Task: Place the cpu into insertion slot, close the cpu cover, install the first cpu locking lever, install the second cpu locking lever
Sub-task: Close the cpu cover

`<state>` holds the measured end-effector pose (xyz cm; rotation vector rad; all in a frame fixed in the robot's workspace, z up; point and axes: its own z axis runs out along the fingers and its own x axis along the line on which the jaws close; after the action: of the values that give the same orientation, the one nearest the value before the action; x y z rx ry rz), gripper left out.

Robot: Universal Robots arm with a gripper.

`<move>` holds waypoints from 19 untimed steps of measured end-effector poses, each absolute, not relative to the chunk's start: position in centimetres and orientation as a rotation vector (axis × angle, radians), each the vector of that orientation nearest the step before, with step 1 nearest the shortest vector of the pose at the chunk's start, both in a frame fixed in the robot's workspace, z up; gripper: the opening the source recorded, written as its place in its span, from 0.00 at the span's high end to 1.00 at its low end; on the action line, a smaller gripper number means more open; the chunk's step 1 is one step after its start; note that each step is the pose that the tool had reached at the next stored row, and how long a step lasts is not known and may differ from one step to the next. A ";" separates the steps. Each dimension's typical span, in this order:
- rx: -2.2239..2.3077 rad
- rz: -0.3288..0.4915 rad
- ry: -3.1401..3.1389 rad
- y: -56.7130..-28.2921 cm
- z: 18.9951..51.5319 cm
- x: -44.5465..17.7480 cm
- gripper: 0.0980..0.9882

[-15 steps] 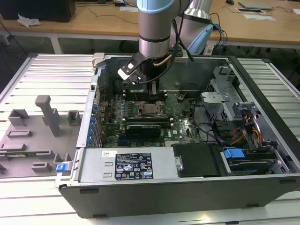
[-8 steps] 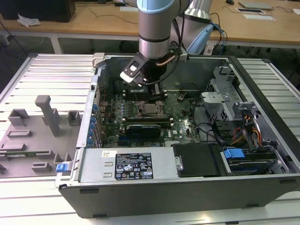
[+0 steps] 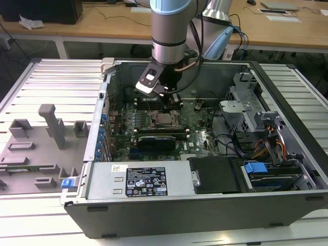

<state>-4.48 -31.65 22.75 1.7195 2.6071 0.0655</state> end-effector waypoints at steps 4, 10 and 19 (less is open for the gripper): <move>1.552 0.062 2.711 -31.7 22.8 -4.5 0.99; 1.310 0.057 2.837 -31.7 22.7 -4.5 0.99; 0.955 0.053 2.978 -31.7 22.7 -4.5 0.99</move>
<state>-4.48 -31.66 22.74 0.9553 2.9779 0.0532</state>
